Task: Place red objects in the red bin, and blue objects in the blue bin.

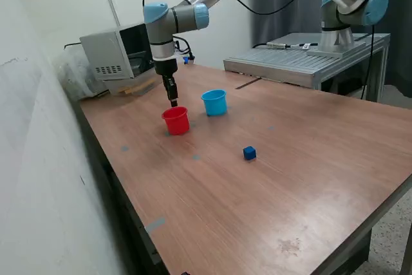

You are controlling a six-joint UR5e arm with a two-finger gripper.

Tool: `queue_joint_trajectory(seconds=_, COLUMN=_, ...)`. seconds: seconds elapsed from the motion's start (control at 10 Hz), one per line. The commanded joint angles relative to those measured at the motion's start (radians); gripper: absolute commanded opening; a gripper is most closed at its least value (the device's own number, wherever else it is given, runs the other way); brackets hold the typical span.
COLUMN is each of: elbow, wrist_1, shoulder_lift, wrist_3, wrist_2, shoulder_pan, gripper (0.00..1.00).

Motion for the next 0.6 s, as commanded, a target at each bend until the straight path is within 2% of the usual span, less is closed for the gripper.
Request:
queue_joint_trajectory(seconds=0.0, elbow=0.006, wrist_1=0.002, shoulder_lift=0.0, wrist_3=0.0, wrist_2=0.005, shoulder_pan=0.002, gripper=1.0)
queue_joint_trajectory(seconds=0.2, elbow=-0.003, wrist_1=0.006, shoulder_lift=-0.003, wrist_3=0.003, wrist_2=0.007, shoulder_pan=0.013, gripper=1.0)
queue_joint_trajectory(seconds=0.3, elbow=0.001, wrist_1=0.021, shoulder_lift=-0.012, wrist_3=0.003, wrist_2=0.026, shoulder_pan=0.025, gripper=1.0)
queue_joint_trajectory(seconds=0.4, elbow=0.005, wrist_1=0.055, shoulder_lift=-0.023, wrist_3=0.003, wrist_2=0.054, shoulder_pan=0.097, gripper=1.0)
queue_joint_trajectory(seconds=0.5, elbow=0.011, wrist_1=0.06, shoulder_lift=-0.035, wrist_3=0.003, wrist_2=0.065, shoulder_pan=0.131, gripper=1.0)
